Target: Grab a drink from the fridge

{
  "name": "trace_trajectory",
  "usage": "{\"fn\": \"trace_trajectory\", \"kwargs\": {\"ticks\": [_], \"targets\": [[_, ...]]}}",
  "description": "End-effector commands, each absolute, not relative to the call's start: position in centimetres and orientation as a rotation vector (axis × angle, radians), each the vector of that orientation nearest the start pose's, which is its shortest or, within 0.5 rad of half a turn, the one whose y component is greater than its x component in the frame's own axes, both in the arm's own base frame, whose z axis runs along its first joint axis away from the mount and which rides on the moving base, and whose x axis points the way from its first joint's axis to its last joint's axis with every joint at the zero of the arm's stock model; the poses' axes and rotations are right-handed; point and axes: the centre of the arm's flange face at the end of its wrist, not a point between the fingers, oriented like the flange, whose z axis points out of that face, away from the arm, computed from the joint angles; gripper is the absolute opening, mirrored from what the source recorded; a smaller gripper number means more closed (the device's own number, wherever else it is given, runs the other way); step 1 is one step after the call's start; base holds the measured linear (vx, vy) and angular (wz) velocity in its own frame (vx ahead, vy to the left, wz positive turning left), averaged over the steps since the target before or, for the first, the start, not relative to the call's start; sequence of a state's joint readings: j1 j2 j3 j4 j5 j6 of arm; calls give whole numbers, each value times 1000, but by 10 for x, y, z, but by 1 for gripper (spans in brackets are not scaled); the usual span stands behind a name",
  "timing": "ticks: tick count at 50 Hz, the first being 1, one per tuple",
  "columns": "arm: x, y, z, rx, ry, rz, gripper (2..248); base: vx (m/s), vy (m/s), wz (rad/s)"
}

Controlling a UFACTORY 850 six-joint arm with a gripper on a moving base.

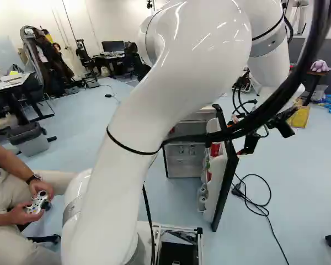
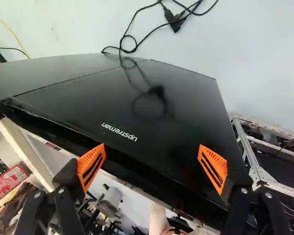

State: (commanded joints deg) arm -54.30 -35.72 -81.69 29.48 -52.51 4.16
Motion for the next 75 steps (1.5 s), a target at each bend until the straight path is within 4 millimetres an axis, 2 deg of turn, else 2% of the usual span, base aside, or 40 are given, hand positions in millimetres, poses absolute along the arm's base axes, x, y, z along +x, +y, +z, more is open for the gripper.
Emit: {"fn": "trace_trajectory", "kwargs": {"ticks": [18,75], "targets": [[393,-477,409,-2128,1710,-44,247,0,0,0],[407,-417,407,-2179,1627,36,247,0,0,0]]}}
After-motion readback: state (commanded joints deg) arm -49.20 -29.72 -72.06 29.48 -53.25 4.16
